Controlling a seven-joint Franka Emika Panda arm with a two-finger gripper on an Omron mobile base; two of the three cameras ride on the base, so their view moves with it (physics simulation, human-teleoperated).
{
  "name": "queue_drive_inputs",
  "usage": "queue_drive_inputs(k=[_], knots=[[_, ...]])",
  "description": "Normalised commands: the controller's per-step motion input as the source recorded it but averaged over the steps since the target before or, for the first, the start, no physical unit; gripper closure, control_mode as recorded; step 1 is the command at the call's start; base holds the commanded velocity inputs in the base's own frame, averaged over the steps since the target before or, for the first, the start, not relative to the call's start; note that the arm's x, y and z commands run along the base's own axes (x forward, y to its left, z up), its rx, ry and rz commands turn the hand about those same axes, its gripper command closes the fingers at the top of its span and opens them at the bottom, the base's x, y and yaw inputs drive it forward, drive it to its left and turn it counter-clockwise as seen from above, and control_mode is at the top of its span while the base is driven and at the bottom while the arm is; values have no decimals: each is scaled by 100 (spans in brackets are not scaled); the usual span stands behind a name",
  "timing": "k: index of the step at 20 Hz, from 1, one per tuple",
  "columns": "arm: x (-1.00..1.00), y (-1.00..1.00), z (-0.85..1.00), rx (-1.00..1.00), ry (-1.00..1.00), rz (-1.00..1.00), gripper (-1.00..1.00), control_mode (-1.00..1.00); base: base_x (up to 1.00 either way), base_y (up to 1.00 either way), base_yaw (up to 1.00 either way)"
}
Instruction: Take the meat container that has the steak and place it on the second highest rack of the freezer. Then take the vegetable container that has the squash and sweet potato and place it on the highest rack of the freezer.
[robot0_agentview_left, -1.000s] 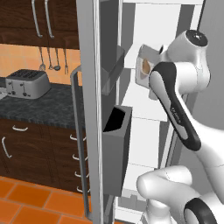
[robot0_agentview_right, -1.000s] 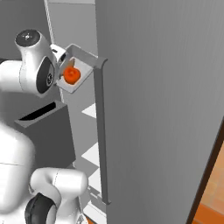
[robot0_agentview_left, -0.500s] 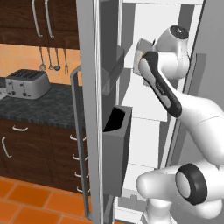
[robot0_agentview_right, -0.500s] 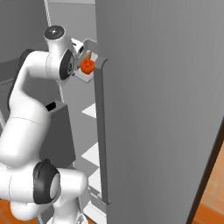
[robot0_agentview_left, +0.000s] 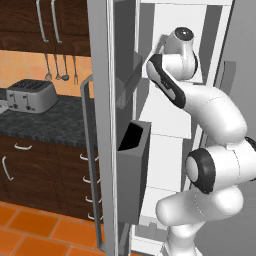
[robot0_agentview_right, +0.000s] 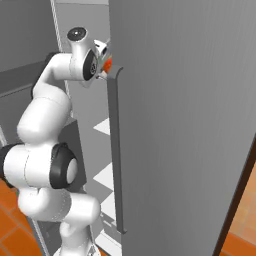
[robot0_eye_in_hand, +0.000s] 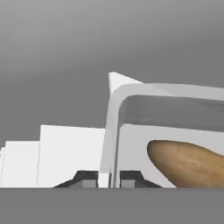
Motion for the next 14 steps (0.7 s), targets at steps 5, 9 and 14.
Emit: queue_drive_inputs(k=[5,9,14], knots=[[95,-32,0,0,2,-3,100,-100,0,0,0],[34,-16,0,-1,-2,0,-100,-100,0,0,0],[-54,-3,-18,-11,-28,4,-100,-100,0,0,0]])
